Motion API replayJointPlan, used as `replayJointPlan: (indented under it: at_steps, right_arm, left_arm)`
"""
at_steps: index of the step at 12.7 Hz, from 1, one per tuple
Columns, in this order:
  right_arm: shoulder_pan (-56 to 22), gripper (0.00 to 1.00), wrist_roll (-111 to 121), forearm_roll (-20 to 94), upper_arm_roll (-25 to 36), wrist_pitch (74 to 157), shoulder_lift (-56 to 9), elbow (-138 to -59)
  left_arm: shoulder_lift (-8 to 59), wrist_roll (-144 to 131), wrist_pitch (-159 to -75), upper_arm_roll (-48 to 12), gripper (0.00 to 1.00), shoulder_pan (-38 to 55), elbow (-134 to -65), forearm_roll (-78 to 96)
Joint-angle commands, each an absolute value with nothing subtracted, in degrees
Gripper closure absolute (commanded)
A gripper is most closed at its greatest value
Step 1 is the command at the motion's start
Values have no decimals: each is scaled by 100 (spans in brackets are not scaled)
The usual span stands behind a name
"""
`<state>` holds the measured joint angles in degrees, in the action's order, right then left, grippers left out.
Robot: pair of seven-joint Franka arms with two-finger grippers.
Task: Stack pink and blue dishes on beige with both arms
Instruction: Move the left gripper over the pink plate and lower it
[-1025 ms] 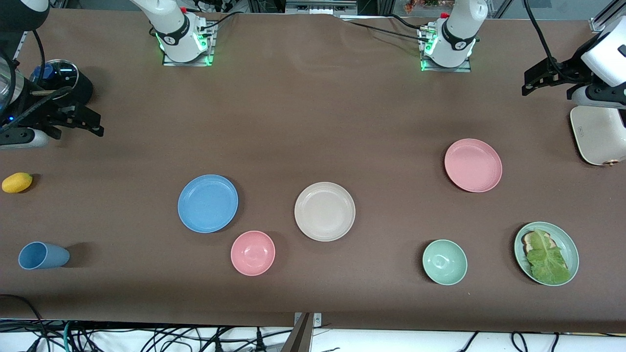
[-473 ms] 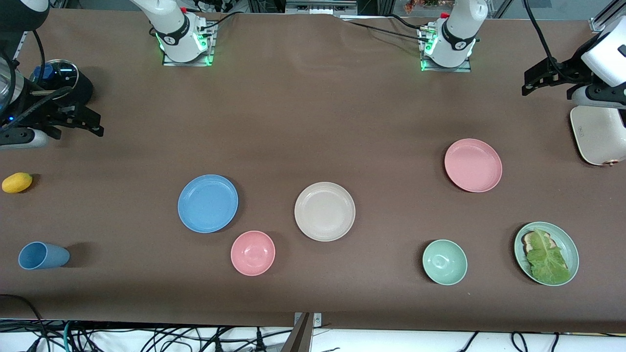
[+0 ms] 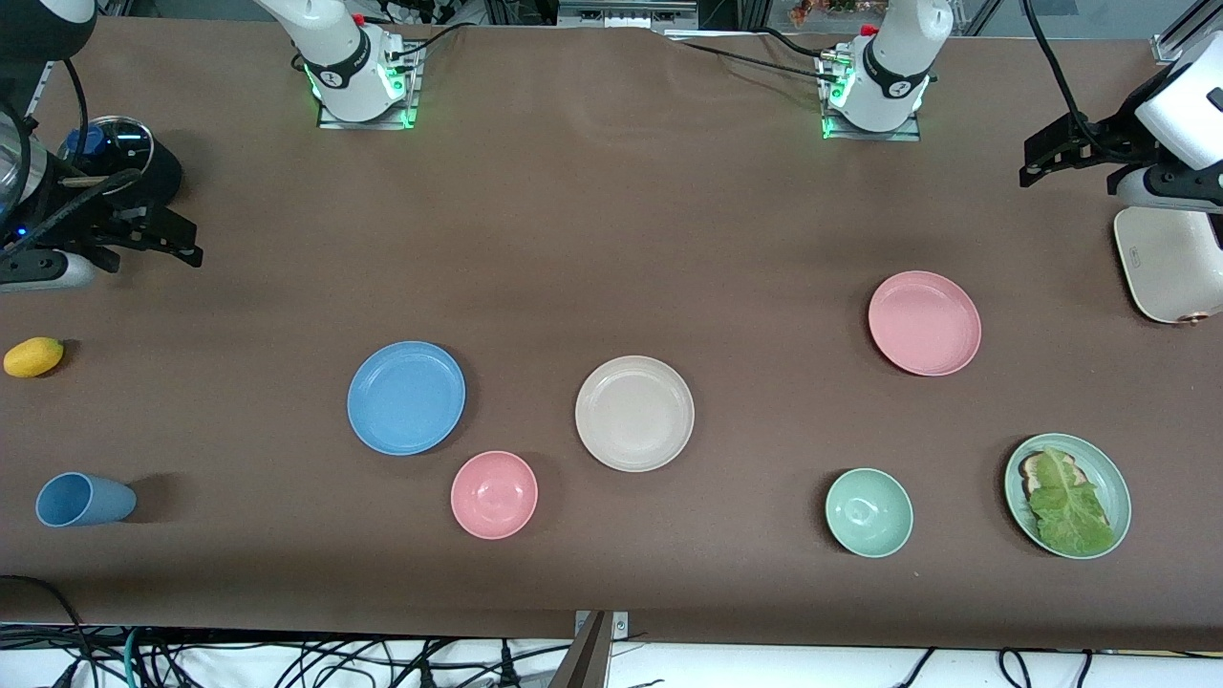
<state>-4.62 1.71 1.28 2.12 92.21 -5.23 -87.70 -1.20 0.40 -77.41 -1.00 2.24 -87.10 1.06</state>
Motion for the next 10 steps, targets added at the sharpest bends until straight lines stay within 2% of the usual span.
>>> replayJointPlan:
  at_steps: [1, 8, 10]
  right_arm:
    - [-439, 0, 114, 193, 202, 9220, -536, -8701]
    - [-439, 0, 114, 193, 202, 9220, -536, -8701]
    - [-439, 0, 114, 193, 202, 9220, -536, -8701]
  left_arm:
    - [-18, 114, -7743, -79, 0, 202, -8649, 228]
    - [597, 106, -7752, -70, 0, 211, -8569, 237]
    - [798, 114, -8144, -62, 0, 211, -8569, 290]
